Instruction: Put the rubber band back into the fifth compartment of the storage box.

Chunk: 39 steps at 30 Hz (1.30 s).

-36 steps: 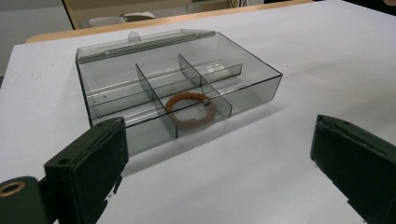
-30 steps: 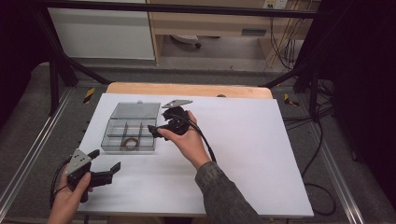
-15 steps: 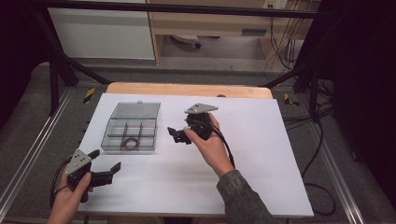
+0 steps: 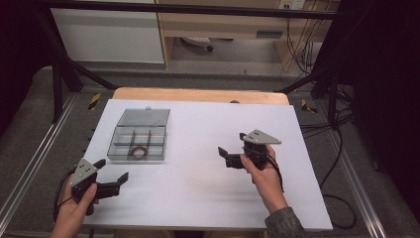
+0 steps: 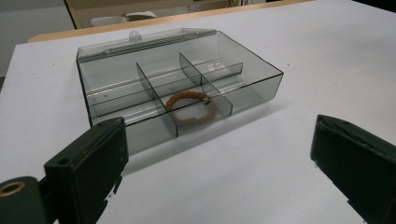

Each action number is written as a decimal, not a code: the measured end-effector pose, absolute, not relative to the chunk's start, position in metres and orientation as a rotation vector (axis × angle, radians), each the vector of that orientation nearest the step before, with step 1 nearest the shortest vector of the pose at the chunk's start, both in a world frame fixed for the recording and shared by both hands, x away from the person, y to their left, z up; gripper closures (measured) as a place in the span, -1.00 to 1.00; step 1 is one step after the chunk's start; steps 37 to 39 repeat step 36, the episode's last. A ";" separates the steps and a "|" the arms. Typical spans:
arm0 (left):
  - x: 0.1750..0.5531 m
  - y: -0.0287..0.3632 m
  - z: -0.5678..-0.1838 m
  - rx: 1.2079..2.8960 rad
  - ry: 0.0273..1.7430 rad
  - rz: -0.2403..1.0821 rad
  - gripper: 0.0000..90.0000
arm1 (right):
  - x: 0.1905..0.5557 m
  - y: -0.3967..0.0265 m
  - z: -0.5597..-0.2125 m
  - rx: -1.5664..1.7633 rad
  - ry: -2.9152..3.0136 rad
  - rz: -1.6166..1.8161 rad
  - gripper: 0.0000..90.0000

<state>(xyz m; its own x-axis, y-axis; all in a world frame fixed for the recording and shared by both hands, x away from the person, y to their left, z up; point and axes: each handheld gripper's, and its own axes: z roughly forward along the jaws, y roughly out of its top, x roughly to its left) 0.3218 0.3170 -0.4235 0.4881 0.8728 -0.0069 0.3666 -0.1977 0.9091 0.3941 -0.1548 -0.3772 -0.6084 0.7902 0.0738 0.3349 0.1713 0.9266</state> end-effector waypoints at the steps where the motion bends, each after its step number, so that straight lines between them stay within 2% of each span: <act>1: 0.322 0.317 -0.424 1.779 1.049 0.665 -0.91 | 0.392 -0.160 -0.378 1.068 2.018 1.427 -0.86; 19: 0.322 0.316 -0.424 1.773 1.051 0.666 -0.91 | 0.362 -0.230 -0.392 1.176 1.866 1.426 -0.89; 39: 0.320 0.316 -0.421 1.764 1.042 0.663 -0.91 | 0.355 -0.246 -0.425 1.268 1.872 1.350 -0.90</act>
